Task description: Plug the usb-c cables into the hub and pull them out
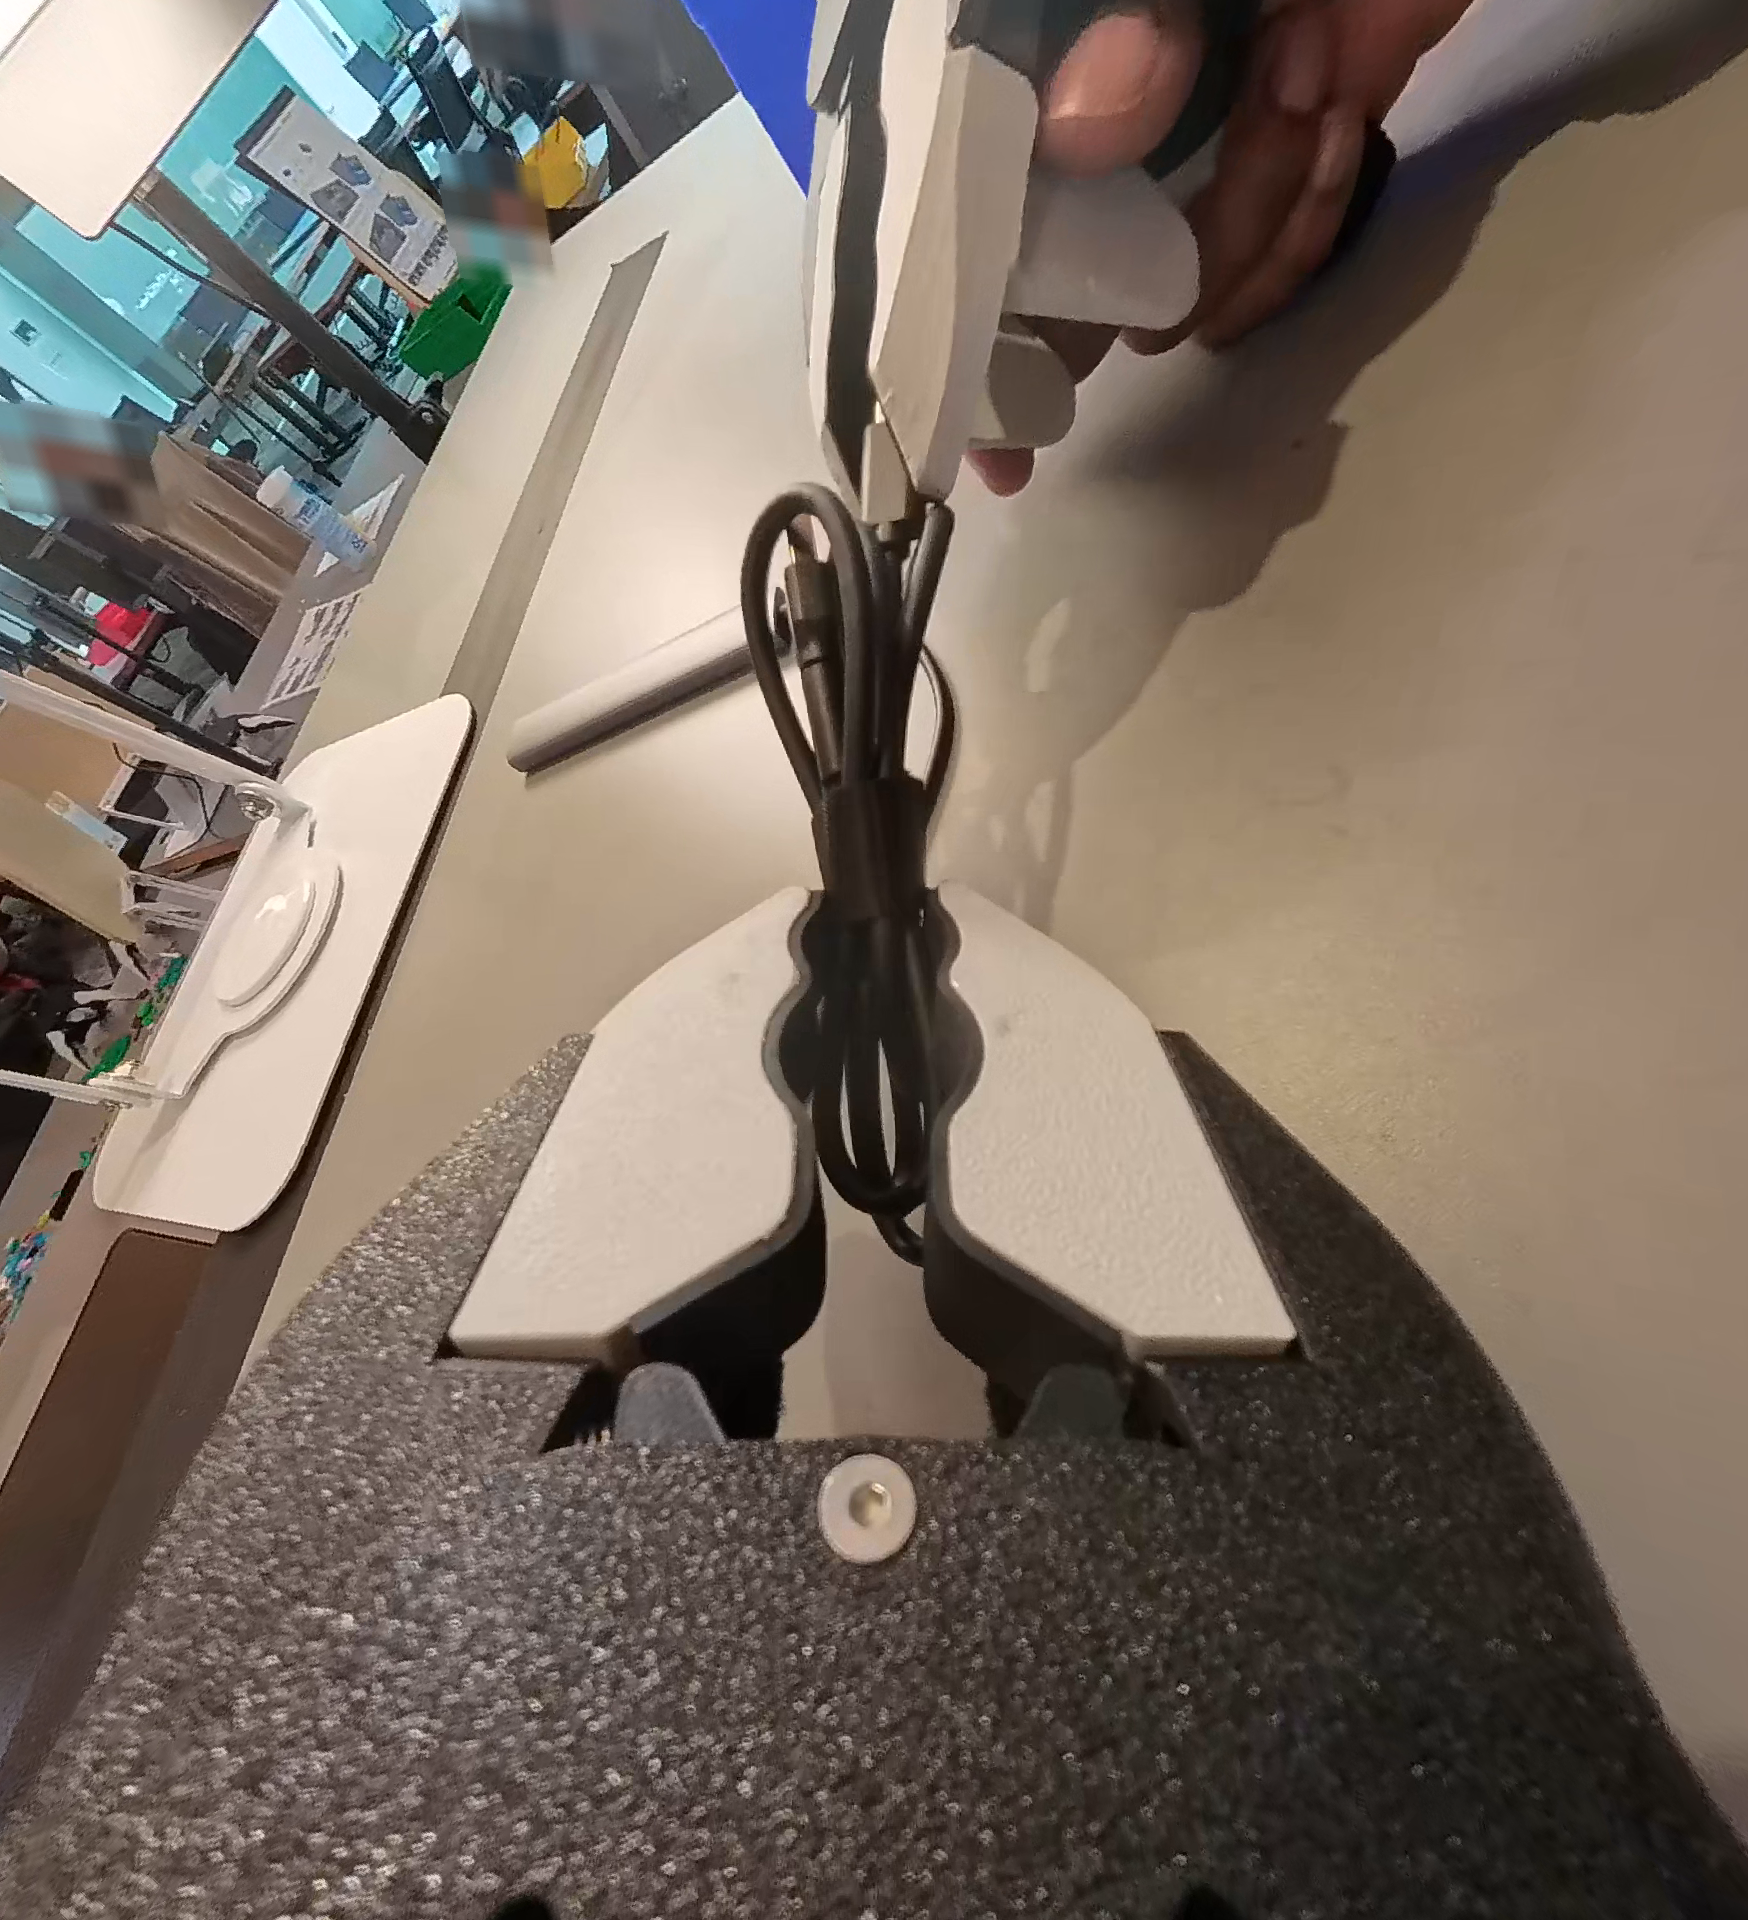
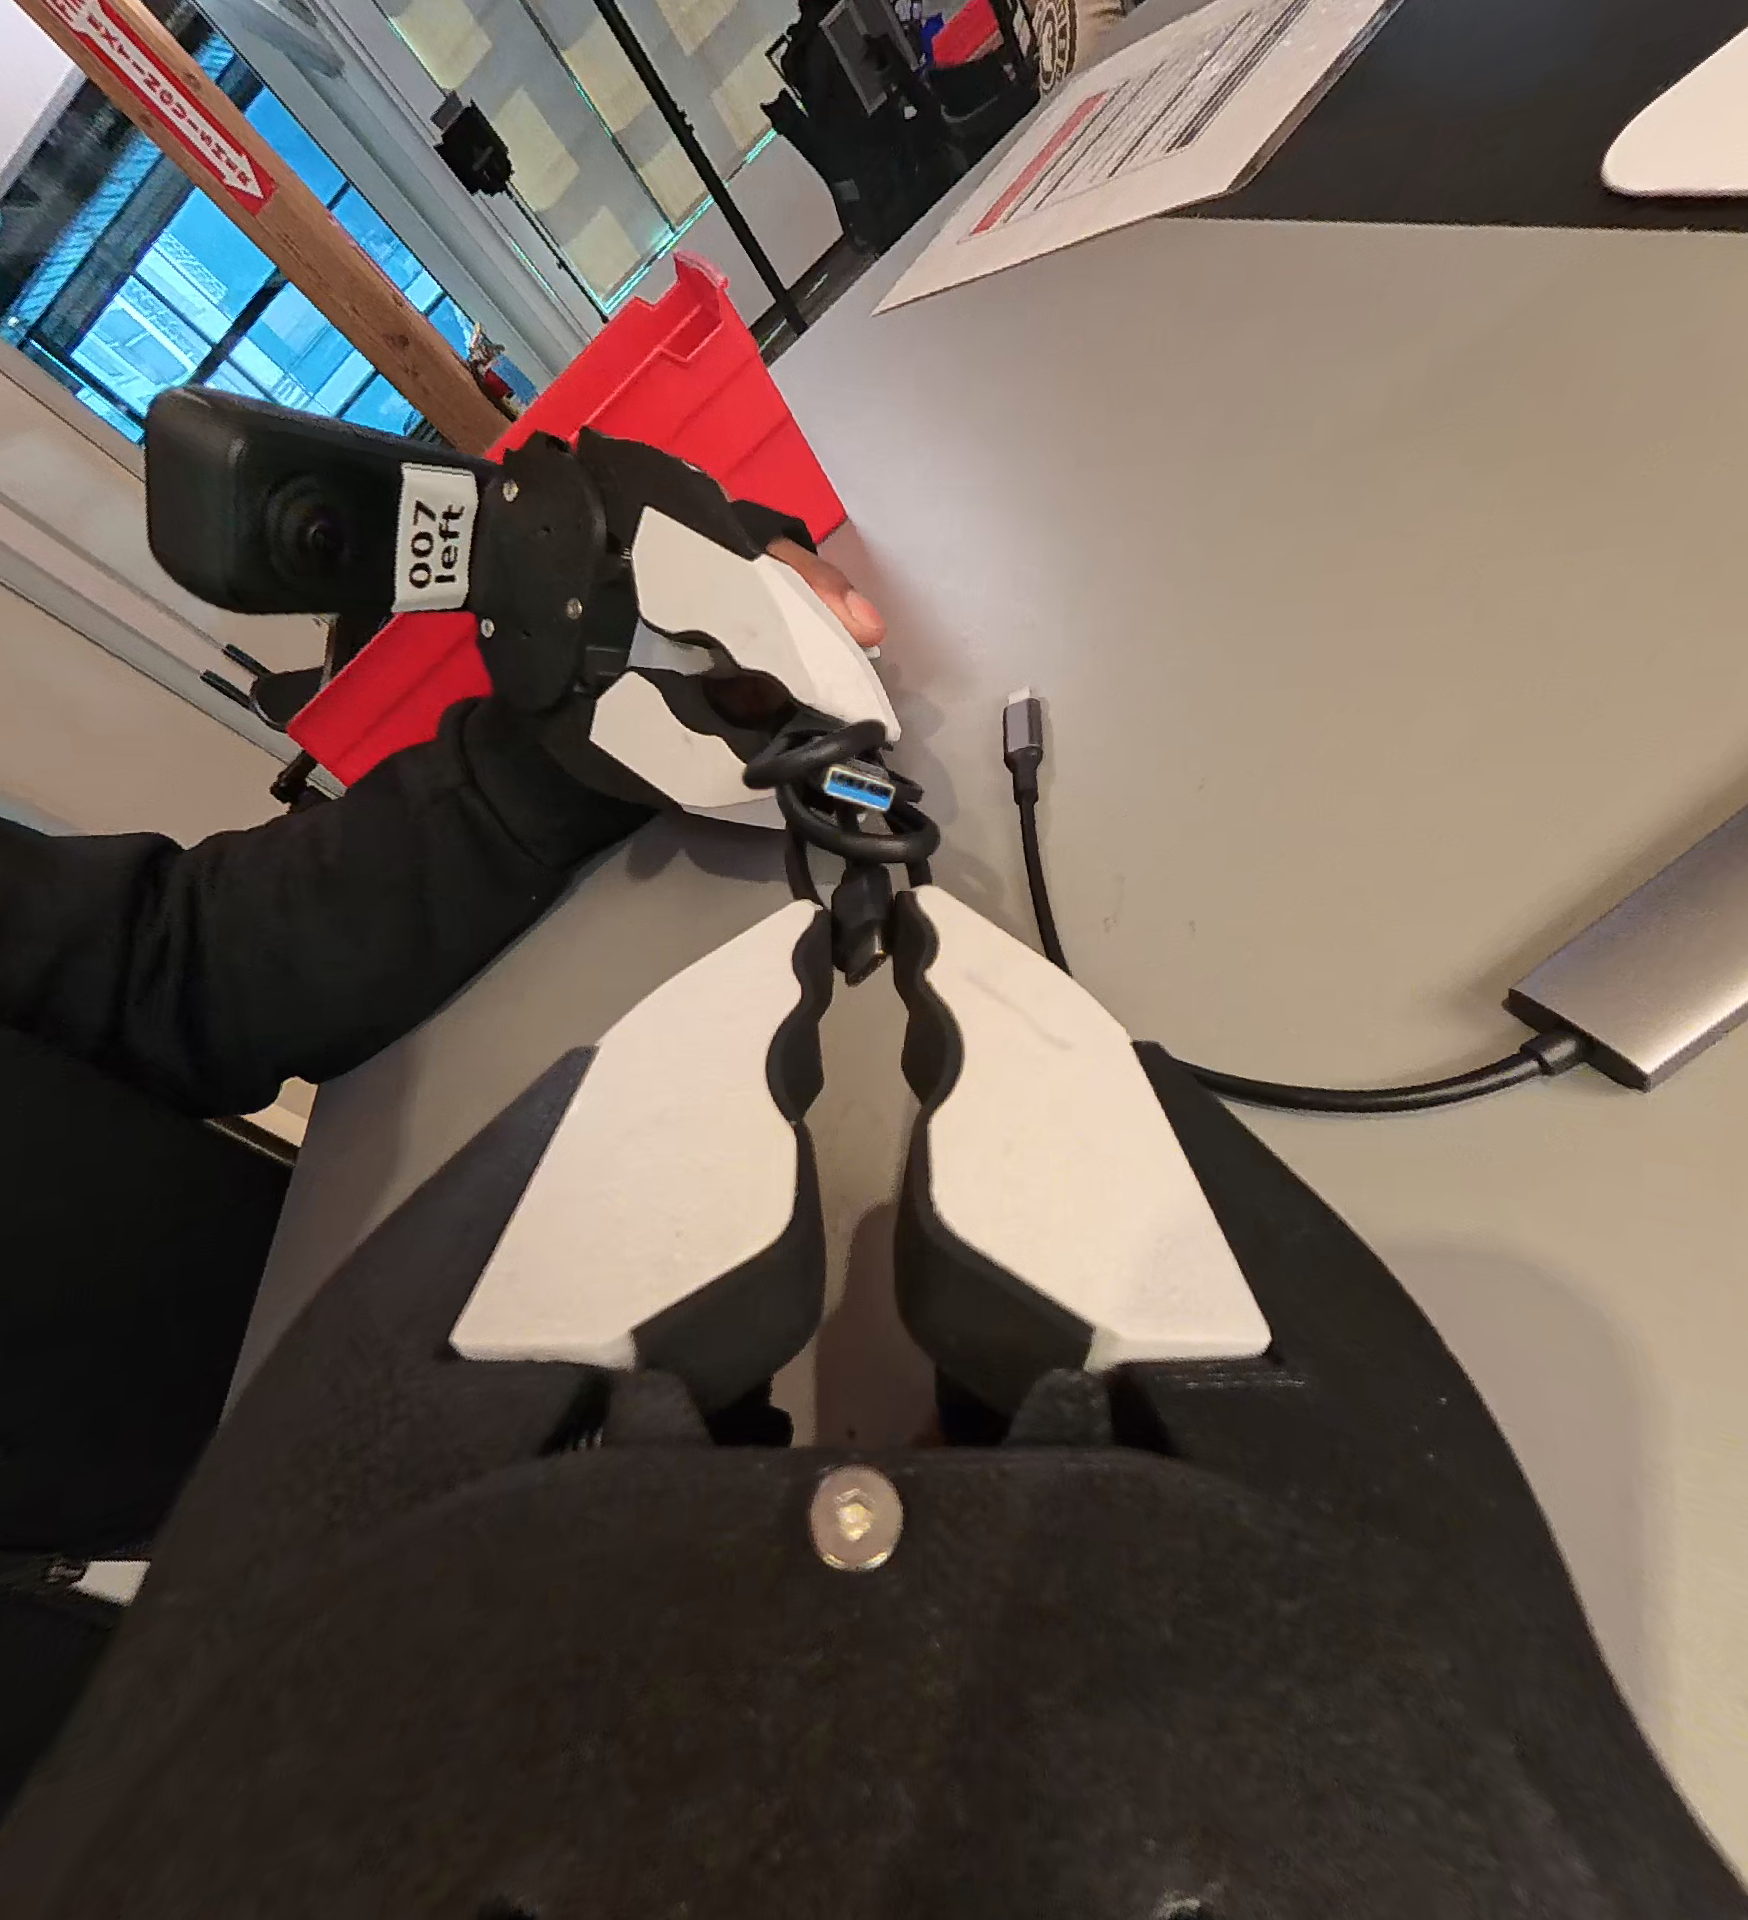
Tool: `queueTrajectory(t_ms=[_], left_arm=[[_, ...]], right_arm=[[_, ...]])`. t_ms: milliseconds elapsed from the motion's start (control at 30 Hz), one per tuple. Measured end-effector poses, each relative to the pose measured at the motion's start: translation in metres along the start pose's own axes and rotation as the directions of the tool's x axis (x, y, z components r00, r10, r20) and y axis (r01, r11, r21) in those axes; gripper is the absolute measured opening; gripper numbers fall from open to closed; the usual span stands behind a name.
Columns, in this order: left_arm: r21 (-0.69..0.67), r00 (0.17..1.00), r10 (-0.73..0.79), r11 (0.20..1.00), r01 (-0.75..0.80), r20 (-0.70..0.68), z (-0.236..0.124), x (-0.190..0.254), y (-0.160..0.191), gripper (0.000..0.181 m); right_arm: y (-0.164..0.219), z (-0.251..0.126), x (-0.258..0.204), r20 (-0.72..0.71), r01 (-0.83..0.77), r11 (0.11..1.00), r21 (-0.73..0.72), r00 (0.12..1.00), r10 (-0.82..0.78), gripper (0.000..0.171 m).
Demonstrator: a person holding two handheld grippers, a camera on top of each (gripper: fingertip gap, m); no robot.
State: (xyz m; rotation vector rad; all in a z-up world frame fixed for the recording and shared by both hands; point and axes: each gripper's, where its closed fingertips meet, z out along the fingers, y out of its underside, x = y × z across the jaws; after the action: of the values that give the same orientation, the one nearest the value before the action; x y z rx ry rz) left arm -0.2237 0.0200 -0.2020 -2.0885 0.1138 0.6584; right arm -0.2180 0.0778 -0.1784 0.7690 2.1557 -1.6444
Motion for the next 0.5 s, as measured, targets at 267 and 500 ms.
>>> queueTrajectory(t_ms=[267,500], left_arm=[[0.02,1.0,-0.015,1.0,0.015,-0.004,-0.0039,-0.0009,-0.0009,0.017],[0.033,1.0,-0.028,0.999,0.028,-0.005,-0.006,-0.0021,-0.0015,0.017]], right_arm=[[-0.0011,-0.0026,0.0011,0.019,-0.026,1.0,0.005,0.999,0.026,0.01],[-0.003,-0.0042,0.0014,0.03,-0.042,0.999,0.018,0.999,0.042,0.009]])
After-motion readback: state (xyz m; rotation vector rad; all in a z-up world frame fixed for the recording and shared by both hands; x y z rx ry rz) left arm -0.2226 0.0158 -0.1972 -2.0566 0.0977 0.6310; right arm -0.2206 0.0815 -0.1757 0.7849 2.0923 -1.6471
